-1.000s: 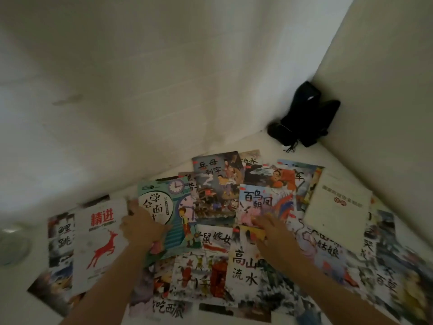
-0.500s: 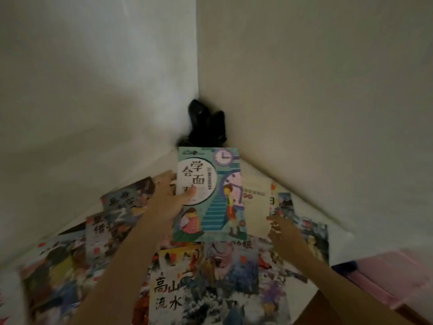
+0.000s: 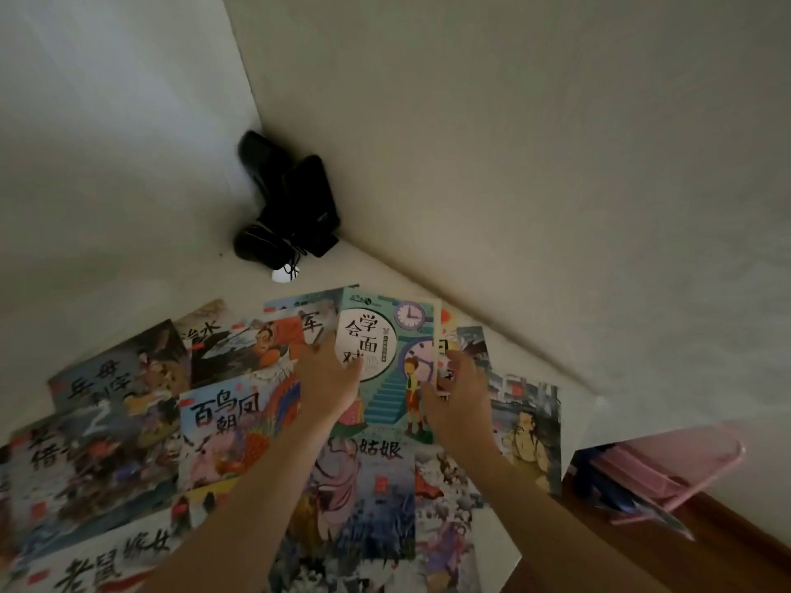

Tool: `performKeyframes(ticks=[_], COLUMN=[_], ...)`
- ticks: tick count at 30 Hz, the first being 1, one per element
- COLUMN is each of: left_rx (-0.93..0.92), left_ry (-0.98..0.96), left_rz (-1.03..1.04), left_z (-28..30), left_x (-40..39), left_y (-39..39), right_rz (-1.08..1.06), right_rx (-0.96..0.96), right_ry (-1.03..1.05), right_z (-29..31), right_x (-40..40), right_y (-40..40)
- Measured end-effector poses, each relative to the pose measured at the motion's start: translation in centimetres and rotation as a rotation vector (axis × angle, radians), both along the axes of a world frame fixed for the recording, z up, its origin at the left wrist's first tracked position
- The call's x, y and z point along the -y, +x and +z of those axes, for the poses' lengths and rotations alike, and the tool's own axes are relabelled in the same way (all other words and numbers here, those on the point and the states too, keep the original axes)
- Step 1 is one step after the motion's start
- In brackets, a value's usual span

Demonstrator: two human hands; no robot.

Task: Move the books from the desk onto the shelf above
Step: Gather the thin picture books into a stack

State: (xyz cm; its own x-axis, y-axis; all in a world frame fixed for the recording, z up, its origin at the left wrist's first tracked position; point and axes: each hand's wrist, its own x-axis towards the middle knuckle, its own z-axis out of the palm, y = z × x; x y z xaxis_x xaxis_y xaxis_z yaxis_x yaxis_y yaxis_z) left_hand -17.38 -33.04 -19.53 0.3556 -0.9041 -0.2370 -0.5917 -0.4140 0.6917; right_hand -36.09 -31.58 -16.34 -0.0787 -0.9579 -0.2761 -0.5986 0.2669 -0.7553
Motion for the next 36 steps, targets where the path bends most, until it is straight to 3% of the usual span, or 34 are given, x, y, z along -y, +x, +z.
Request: performKeyframes(ticks=[5, 9, 12, 15, 18, 23, 29, 34, 36], left_rx=[0.112, 0.056, -0.121, -0.515, -0.581, -0.539, -0.278, 0.099, 0.158], left_ry=[0.126, 0.034, 0.034, 0.138, 0.105, -0.059, -0.061, 0.244, 0.341], left_rz=[0.019, 0.016, 0.127, 0.324, 0.334, 0.449, 0.690, 0.782, 0.854], left_z=[0.9, 1.1, 1.8, 3.7, 5.2, 6.6, 9.3, 6.9, 5.4], left_x=[-0.2, -1.7, -2.4, -3.5, -6.4, -14.6, -28.2, -37.0, -39.8], left_y=[-2.5, -3.6, -2.8, -1.8, 0.1, 8.8, 20.2, 26.1, 28.2], right_rz=[-0.172, -0.201, -0.229, -0.250, -0.137, 0.189, 0.523, 0.604, 0.592], right_rx=[0.121, 0.149, 0.157, 0.193, 0.236, 0.309, 0.387, 0.310, 0.267], right_ry=[0.163, 0.223, 0.233, 0.246, 0.243, 0.120, 0.256, 0.371, 0.374], right_z=[0.6, 0.5, 0.5, 1.6, 3.3, 6.4, 6.7, 3.1, 1.5], right_x=[0.8, 1.3, 0.9, 0.0, -1.7, -5.8, -14.2, -19.0, -19.5], right_y=[0.5, 0.9, 1.4, 2.0, 3.9, 13.4, 26.6, 31.6, 31.9])
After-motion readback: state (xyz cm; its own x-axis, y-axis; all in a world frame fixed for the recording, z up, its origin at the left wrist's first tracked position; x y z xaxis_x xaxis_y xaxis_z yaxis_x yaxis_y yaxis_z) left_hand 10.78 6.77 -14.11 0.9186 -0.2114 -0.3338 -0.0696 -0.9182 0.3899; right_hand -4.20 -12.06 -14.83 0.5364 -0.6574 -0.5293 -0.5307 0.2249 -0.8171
